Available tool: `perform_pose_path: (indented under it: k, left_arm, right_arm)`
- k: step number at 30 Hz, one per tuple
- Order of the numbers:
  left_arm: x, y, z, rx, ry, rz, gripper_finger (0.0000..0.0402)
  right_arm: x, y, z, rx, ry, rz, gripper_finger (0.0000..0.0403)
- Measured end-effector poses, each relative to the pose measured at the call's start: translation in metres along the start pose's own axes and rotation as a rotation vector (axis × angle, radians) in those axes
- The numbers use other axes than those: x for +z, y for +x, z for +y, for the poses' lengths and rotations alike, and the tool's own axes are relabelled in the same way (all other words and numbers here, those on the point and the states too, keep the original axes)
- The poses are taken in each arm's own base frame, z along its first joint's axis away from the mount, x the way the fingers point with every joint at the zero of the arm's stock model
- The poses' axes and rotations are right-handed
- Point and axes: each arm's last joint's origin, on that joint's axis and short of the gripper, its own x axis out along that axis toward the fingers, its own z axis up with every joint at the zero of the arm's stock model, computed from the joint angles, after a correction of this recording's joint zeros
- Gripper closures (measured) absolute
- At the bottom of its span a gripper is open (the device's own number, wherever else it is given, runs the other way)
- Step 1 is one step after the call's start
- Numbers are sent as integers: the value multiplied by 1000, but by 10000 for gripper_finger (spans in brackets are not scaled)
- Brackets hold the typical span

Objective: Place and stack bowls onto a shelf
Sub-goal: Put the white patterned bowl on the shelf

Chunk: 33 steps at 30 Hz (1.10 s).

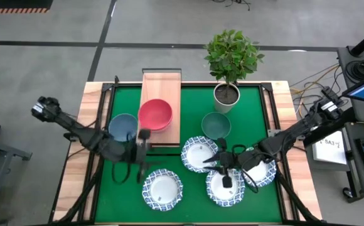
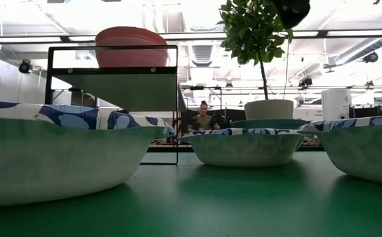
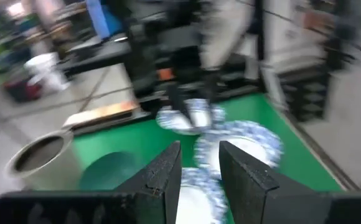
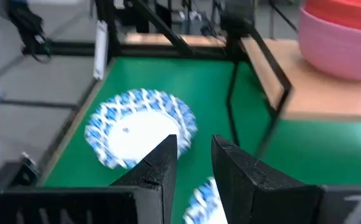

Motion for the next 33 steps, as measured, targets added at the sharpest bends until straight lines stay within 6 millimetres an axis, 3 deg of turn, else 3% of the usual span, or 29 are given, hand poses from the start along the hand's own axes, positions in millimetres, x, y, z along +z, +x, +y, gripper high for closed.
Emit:
perform_pose_path:
  k: [5,10,16,25,33]
  left_arm:
    - [-4,-9,-33,-163,131,0,311]
    - [-15,-16,-43,-226,211,4,311]
    - [-28,-32,-31,-209,194,-43,311]
    - [-41,-74,3,-61,97,-153,311]
    - [-58,-93,16,-19,21,-192,311]
  right_arm:
    - [-4,13,10,23,40,-50,314]
    - [-2,21,14,23,123,-30,314]
    - [20,26,20,-4,137,76,314]
    - [57,33,23,-108,278,281,314]
    - [58,43,22,-297,357,574,314]
